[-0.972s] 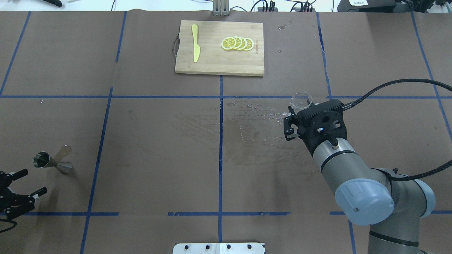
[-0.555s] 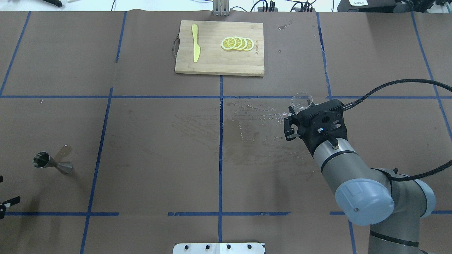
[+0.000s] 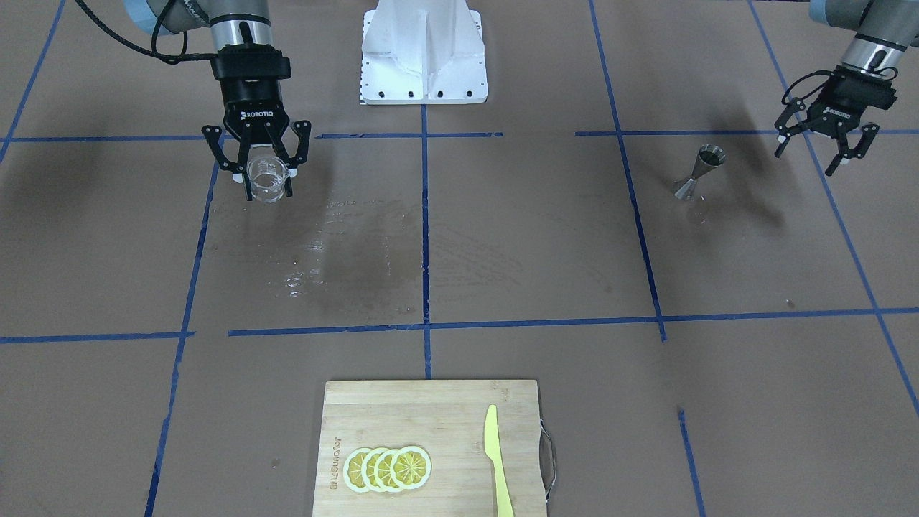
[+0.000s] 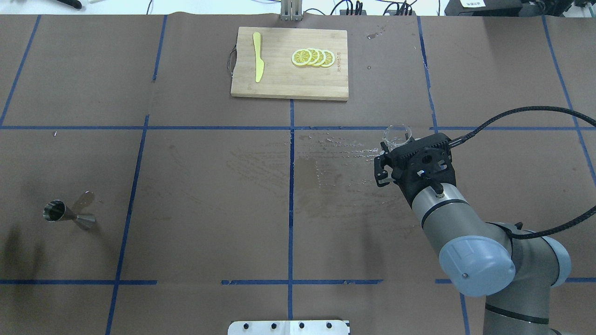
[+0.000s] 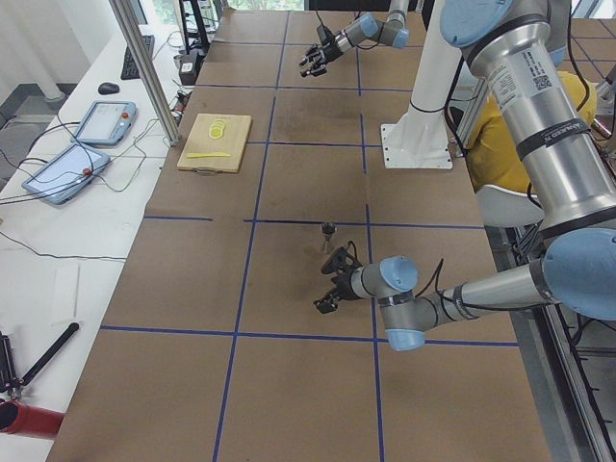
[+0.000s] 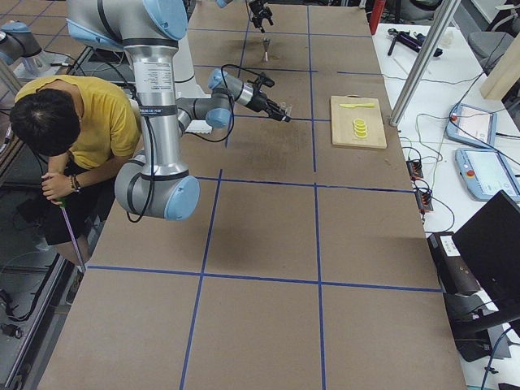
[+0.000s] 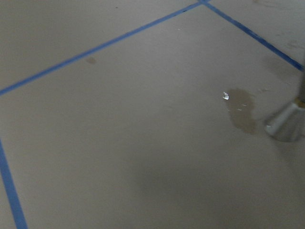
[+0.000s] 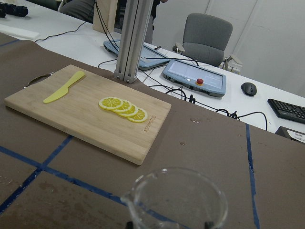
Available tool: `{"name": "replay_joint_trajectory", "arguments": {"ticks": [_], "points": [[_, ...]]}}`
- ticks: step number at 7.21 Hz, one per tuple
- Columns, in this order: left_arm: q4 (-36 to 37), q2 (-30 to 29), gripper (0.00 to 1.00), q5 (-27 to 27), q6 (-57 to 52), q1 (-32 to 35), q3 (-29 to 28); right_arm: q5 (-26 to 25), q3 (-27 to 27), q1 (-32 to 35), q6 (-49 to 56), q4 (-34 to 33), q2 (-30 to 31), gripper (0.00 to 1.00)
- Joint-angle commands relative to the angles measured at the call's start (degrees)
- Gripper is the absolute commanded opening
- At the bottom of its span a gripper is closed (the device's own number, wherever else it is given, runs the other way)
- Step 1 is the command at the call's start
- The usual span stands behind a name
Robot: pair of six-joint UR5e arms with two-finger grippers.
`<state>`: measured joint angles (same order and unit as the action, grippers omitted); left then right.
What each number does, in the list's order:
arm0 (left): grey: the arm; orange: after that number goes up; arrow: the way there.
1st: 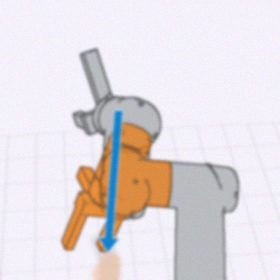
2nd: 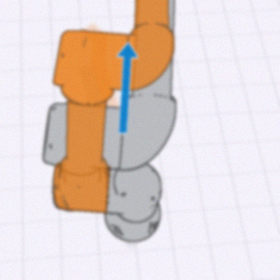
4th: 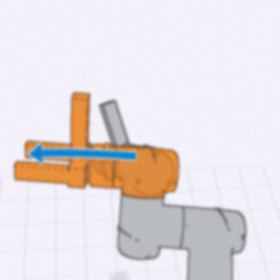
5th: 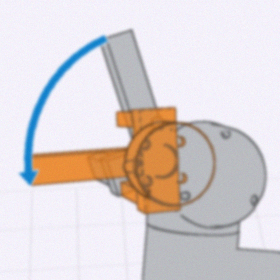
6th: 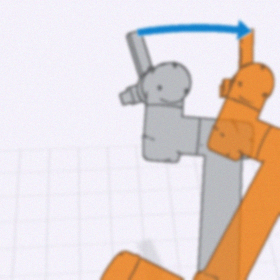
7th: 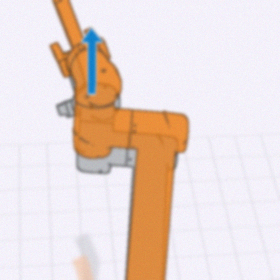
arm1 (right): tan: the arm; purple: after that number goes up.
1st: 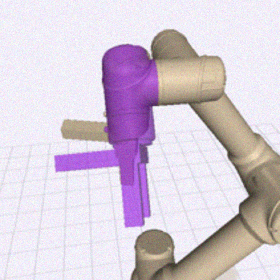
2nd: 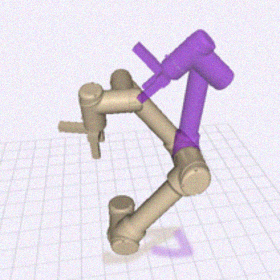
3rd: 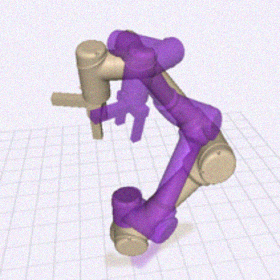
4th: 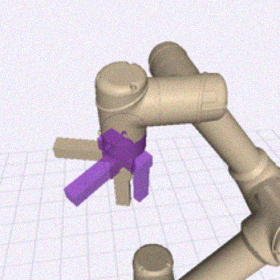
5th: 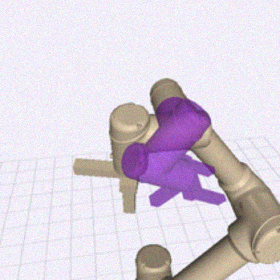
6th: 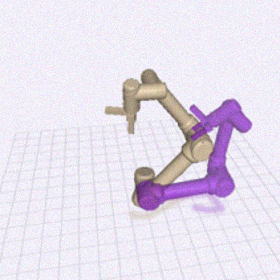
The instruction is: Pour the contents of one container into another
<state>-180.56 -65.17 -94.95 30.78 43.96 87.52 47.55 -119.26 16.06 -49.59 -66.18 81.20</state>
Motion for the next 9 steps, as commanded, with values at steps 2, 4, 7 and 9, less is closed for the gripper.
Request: {"name": "replay_joint_trajectory", "arguments": {"ticks": [2, 4, 7, 9], "points": [[27.99, -18.52, 1.0, -11.89, -12.98, 19.27, 0.02, 0.0, 5.68, -0.06, -4.45, 7.32, -0.6, 0.15], [46.26, -27.68, 1.0, -25.21, -19.59, 31.74, 1.59, -0.53, 10.78, 0.2, -4.9, 15.79, 1.14, 0.17], [67.14, -31.24, 1.0, -36.59, -24.28, 40.14, 9.65, -0.53, 11.42, 1.17, -7.89, 31.94, 16.5, 0.29], [73.03, -30.54, 1.0, -41.33, -24.28, 41.91, 12.58, -3.49, 15.95, 1.0, -12.42, 33.31, 18.29, 0.4]]}}
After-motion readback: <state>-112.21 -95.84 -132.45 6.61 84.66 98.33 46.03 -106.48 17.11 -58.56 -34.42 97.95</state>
